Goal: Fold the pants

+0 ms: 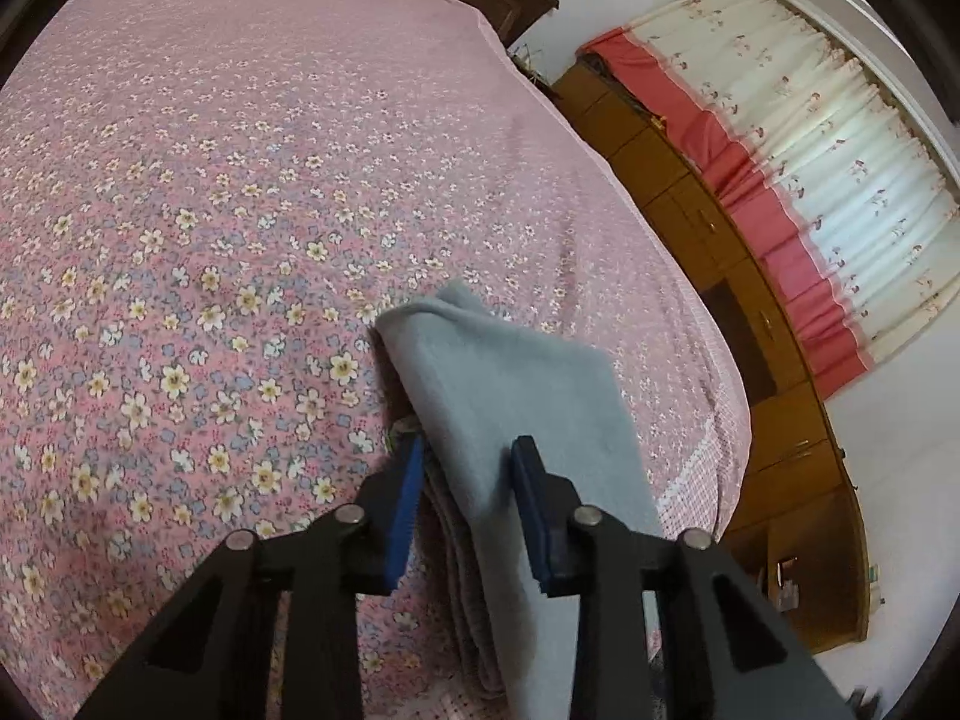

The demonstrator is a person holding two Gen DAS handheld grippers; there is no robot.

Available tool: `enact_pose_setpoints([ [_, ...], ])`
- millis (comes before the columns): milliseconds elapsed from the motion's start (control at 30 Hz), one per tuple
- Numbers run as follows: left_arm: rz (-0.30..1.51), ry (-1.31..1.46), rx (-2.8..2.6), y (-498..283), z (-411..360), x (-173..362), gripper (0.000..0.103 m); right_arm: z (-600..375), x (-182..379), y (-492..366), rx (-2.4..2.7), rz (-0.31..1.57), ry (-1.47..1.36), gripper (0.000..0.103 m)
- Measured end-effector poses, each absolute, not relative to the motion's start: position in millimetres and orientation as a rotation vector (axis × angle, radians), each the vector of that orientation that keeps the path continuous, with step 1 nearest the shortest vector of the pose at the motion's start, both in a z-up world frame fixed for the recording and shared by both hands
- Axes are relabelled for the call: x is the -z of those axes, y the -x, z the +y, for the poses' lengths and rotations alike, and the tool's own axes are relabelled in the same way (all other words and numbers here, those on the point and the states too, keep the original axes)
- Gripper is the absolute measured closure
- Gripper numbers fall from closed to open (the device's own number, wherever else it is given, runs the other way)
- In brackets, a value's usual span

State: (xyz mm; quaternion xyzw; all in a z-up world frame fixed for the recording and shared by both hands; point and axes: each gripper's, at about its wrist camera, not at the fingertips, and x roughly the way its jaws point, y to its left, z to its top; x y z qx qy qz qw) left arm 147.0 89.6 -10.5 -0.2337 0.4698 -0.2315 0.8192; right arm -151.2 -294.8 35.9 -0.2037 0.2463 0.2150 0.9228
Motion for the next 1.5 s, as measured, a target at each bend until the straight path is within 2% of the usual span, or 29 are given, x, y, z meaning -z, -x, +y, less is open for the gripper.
enact_pose_setpoints([
  [33, 0.999, 0.499, 0.497, -150, 90, 10, 0.074, -300, -36, 149, -0.437, 0.501, 0.397, 0.093],
  [200, 0.966, 0.465, 0.515, -157, 95, -5, 0.091, -329, -56, 148, -0.450, 0.470, 0.219, 0.094],
  [433, 0.858, 0.281, 0.531, -155, 66, -51, 0.092, -318, -51, 130, -0.497, 0.516, 0.204, 0.094],
  [633, 0.933, 0.346, 0.449, -160, 91, -13, 0.092, -313, -25, 118, -0.540, 0.600, 0.206, 0.092],
  [700, 0.953, 0.380, 0.437, -160, 99, 0, 0.089, -315, -27, 119, -0.594, 0.627, 0.170, 0.078],
  [767, 0.930, 0.427, 0.437, -154, 108, -1, 0.083, -333, -39, 115, -0.665, 0.661, 0.045, 0.075],
  [833, 0.882, 0.426, 0.421, -140, 116, -16, 0.065, -359, -57, 109, -0.720, 0.663, -0.094, 0.075],
  [867, 0.855, 0.399, 0.393, -132, 119, -28, 0.052, -377, -69, 102, -0.721, 0.644, -0.155, 0.075],
  [900, 0.821, 0.355, 0.358, -119, 119, -42, 0.047, -391, -76, 97, -0.711, 0.627, -0.192, 0.075],
  [967, 0.748, 0.283, 0.340, -90, 112, -64, 0.048, -424, -81, 78, -0.692, 0.646, -0.279, 0.075],
  [1000, 0.741, 0.270, 0.346, -79, 101, -68, 0.051, -433, -77, 69, -0.682, 0.683, -0.307, 0.076],
  [1033, 0.744, 0.273, 0.366, -68, 93, -67, 0.057, -446, -66, 59, -0.669, 0.739, -0.359, 0.079],
  [1067, 0.753, 0.288, 0.384, -62, 84, -63, 0.067, -453, -56, 55, -0.668, 0.771, -0.388, 0.082],
  [1100, 0.776, 0.303, 0.404, -55, 75, -55, 0.070, -458, -43, 51, -0.655, 0.818, -0.399, 0.082],
  [1167, 0.827, 0.277, 0.414, -51, 54, -33, 0.073, -462, -22, 46, -0.601, 0.887, -0.367, 0.100],
  [1200, 0.879, 0.249, 0.387, -53, 44, -16, 0.076, -466, -13, 47, -0.595, 0.898, -0.368, 0.102],
  [1267, 0.922, 0.240, 0.361, -52, 41, 8, 0.077, -472, -8, 57, -0.613, 0.874, -0.439, 0.102],
  [1367, 0.883, 0.211, 0.352, -40, 42, 2, 0.077, -486, -12, 68, -0.620, 0.849, -0.516, 0.097],
  [1433, 0.877, 0.228, 0.351, -32, 45, -4, 0.074, -489, -11, 74, -0.618, 0.840, -0.499, 0.096],
  [1500, 0.863, 0.253, 0.357, -24, 49, -4, 0.067, -482, -4, 72, -0.615, 0.871, -0.470, 0.096],
])
